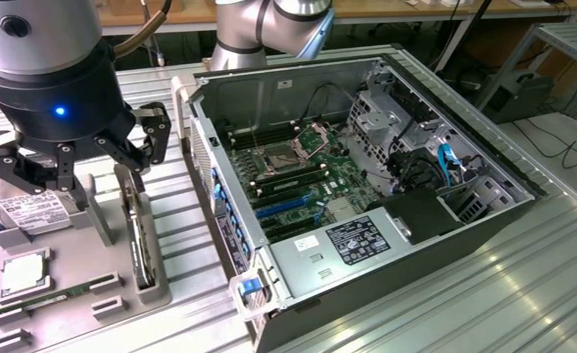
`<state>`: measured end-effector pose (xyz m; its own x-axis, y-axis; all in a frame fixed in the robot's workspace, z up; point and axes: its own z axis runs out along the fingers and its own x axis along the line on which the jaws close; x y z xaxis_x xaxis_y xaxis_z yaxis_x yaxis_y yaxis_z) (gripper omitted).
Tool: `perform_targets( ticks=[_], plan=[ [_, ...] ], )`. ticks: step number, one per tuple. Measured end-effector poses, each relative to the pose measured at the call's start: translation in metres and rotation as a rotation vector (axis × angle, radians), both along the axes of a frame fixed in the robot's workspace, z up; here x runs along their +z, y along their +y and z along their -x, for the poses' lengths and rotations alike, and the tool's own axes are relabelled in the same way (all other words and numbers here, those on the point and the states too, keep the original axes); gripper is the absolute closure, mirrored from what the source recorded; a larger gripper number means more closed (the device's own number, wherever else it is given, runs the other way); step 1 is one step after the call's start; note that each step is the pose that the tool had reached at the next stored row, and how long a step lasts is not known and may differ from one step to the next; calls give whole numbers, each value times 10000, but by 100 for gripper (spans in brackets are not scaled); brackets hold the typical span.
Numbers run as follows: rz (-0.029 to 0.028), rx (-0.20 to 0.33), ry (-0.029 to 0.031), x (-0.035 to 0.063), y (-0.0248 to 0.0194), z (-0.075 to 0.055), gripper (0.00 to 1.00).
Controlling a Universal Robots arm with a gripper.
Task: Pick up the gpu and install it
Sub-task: 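Pick up the gpu and move the gpu toward the slot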
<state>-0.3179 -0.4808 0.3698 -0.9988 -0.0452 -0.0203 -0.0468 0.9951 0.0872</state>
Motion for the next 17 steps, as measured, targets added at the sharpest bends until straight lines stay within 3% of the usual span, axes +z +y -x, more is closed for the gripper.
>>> perform_targets(
  ticks=[2,3,4,7,8,17],
  plan=[
    [18,1,-1,-2,81,-1,40],
    [74,2,3,-6,124,0,40],
    [161,2,1,-12,157,0,40],
    [534,1,2,-26,235,0,40],
    [605,1,4,-33,245,0,40],
    [615,2,29,-101,237,0,40]
  ],
)
